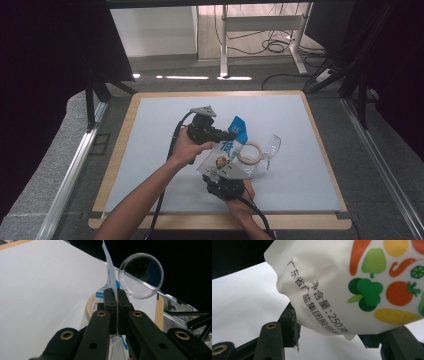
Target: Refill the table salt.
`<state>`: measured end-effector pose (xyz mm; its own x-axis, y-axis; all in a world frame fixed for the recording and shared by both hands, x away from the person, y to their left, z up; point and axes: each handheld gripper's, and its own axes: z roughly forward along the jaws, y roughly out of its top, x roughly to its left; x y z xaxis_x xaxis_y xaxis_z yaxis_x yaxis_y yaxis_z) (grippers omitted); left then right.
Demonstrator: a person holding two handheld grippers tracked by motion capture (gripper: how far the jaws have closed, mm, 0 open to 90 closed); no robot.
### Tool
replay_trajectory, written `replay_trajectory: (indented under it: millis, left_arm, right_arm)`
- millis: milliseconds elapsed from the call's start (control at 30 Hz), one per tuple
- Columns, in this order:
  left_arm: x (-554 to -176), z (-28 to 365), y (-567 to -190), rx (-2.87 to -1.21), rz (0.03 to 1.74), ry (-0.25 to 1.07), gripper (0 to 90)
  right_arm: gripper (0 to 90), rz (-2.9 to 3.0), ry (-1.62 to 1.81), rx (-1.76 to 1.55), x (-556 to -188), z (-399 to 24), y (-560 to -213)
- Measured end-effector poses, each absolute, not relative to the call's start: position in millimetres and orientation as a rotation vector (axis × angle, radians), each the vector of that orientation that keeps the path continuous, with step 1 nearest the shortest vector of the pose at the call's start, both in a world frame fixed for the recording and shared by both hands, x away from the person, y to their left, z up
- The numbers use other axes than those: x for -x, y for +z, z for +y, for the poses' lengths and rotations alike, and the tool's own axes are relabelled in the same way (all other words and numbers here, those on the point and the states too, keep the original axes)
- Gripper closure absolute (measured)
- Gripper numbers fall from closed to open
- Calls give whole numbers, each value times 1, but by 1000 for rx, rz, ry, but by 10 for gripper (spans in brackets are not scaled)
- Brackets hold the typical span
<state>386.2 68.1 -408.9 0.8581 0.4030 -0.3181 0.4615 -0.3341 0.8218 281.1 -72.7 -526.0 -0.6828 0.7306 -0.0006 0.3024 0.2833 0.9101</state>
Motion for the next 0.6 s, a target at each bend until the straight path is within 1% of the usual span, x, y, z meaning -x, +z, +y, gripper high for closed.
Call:
replay_trajectory:
  millis: [600]
  left_arm:
    - [-389, 61, -405, -1994, 625, -63, 900]
  right_arm:
    - [441, 2119, 1388, -939, -280, -72, -522]
